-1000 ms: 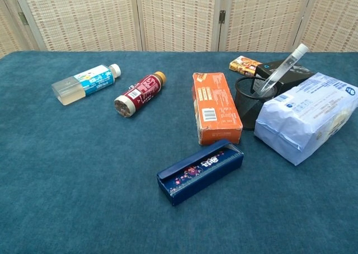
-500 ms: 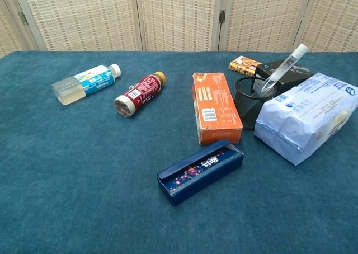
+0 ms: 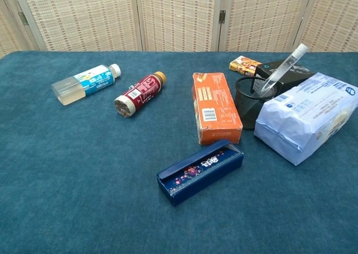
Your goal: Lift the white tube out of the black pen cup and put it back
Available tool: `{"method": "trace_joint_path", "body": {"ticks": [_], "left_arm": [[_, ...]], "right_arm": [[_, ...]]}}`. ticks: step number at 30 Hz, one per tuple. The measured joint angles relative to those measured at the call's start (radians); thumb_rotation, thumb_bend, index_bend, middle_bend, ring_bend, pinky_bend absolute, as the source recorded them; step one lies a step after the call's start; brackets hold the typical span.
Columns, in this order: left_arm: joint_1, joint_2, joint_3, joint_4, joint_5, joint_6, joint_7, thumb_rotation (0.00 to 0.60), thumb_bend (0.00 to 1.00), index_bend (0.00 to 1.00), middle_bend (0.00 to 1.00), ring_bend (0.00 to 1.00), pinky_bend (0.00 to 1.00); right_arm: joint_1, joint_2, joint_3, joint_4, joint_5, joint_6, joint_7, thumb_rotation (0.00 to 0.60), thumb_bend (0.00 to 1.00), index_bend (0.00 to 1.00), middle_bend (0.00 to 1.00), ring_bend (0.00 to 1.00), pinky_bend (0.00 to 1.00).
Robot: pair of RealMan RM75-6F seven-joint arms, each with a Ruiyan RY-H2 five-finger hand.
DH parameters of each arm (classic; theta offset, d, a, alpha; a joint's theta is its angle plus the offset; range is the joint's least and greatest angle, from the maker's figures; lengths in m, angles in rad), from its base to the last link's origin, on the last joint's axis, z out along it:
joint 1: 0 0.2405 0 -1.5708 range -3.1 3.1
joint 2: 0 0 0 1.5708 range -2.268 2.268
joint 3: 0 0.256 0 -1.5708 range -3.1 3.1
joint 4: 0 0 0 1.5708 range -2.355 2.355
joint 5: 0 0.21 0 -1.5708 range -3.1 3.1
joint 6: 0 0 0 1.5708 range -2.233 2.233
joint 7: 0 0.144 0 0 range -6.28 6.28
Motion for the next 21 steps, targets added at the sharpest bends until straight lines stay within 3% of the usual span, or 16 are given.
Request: {"method": "trace_joint_path", "body": {"ticks": [6,11,21], "left_arm": [[-0.001,0.002,-0.001,-0.002,0.001,-0.001,0.002,0.6,0.29,0.12,0.12,0.1,0.08],[-0.002,0.002,-0.001,-0.002,-0.001,-0.005,0.005,0.6,0.29,0.12,0.12,0.1,0.08],[-0.005,0.002,-0.003,-0.002,-0.007,-0.013,0.011,0.6,0.29,0.12,0.12,0.1,0.08]], "right_arm": [[0.08,-0.045,0.026,0.059,0.055,-0.128,0.045,0.6,0.29,0.37,0.19,0.04,0.08],[0.159,-0.087,0.037,0.131,0.098,-0.227,0.08,0.6,0.29,0.37,0.18,0.03,0.08],[0.221,-0.155,0.042,0.206,0.123,-0.266,0.109,0.6,0.29,0.37,0.18,0.03,0.08]]}}
